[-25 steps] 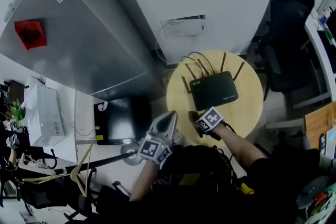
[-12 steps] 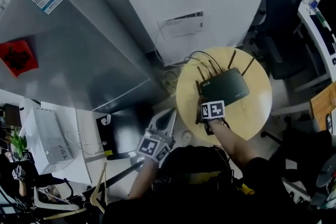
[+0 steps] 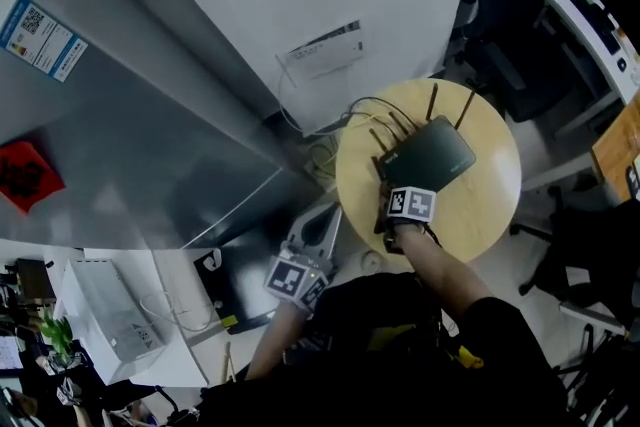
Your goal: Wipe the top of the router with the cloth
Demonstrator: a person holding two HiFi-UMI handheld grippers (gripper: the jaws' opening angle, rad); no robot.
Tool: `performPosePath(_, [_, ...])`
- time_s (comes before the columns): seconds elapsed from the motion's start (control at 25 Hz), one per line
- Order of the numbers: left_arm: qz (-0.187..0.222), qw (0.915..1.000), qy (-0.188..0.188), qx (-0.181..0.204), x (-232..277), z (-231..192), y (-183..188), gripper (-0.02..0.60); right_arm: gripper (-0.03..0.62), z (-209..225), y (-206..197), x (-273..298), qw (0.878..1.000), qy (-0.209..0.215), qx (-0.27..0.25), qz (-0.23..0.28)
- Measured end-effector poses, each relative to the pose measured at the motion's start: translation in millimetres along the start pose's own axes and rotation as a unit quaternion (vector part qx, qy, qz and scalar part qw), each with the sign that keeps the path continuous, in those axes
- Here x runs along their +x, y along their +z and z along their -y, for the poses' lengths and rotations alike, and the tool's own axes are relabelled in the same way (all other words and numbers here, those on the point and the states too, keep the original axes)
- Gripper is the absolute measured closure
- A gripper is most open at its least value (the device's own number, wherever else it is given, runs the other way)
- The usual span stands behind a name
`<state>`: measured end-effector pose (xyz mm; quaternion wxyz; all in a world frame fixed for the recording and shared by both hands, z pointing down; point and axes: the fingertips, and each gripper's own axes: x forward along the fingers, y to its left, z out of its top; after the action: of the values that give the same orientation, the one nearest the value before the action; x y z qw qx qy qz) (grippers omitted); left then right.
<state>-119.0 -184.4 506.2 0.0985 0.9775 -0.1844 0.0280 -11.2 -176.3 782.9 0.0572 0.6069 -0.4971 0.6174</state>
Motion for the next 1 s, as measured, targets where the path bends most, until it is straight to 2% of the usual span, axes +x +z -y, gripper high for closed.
performPosePath(0.2, [0.005,0.9998,-0.004,-0.018,0.0,1.0,1.3,0.588,0.533,9.1,-13.0,-6.4,0.999,0.007,0.028,-0.018])
performPosePath(0.44, [0.018,0.9997,-0.006,-0.018,6.7,19.0,2.4,0.588,0.533,22.2,-25.2,-15.7,0.999,0.008,-0.009,-0.045])
performPosePath(0.68, [0.033,0.999,0.021,-0.021,16.4,44.0,8.3,0.588,0.533,45.6,-36.1,-28.5,0.99,0.011,-0.085,-0.109])
performPosePath(1.0, [0.044,0.9971,0.06,-0.017,28.4,80.2,7.5,0.588,0.533,73.9,-38.5,-50.0,0.965,0.012,-0.202,-0.169])
